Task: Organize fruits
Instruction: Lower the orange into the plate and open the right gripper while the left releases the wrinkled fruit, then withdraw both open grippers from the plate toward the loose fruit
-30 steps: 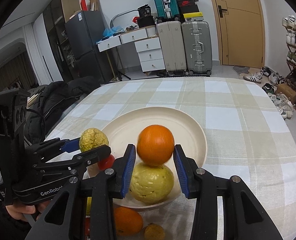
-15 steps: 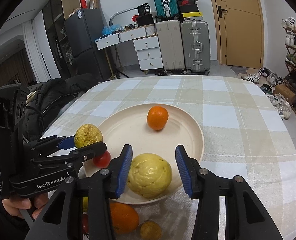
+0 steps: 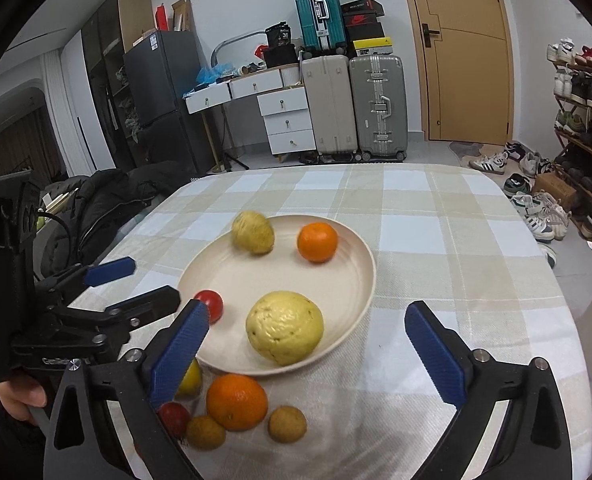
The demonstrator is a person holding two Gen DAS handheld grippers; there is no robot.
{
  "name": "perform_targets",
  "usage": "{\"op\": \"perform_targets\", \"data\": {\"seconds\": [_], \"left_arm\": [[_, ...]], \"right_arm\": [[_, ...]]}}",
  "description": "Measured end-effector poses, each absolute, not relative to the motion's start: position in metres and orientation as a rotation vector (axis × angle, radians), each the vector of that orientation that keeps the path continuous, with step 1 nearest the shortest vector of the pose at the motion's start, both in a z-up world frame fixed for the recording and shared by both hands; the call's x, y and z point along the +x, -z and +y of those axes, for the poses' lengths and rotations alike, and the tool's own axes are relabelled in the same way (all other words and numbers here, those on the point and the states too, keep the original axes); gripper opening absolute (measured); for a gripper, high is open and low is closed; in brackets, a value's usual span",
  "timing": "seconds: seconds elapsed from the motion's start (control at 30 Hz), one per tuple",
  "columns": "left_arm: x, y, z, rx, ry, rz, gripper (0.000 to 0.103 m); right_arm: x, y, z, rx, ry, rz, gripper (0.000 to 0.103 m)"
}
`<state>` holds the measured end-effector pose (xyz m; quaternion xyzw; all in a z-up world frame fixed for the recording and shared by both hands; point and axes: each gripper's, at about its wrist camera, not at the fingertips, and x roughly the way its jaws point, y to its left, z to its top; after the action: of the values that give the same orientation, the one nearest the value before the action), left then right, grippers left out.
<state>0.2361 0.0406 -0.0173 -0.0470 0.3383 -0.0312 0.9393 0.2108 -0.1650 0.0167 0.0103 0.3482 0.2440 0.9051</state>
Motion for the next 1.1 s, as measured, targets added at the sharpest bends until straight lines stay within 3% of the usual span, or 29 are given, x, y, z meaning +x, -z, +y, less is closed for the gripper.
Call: {"op": "perform_targets", "data": {"seconds": [0.6,1.1], "left_arm": [[0.146,0.002,0.039,-0.064,0.049,0.659,0.102],[0.133,0.005,0.036,-0.054,0.061,0.689,0.102]], "right_arm": [[0.17,-0.01,-0.189,0.013,-0.491,0.753,0.103],[0.161,-0.008,-0.179,0.003,-0.526,0.78,0.103]]}}
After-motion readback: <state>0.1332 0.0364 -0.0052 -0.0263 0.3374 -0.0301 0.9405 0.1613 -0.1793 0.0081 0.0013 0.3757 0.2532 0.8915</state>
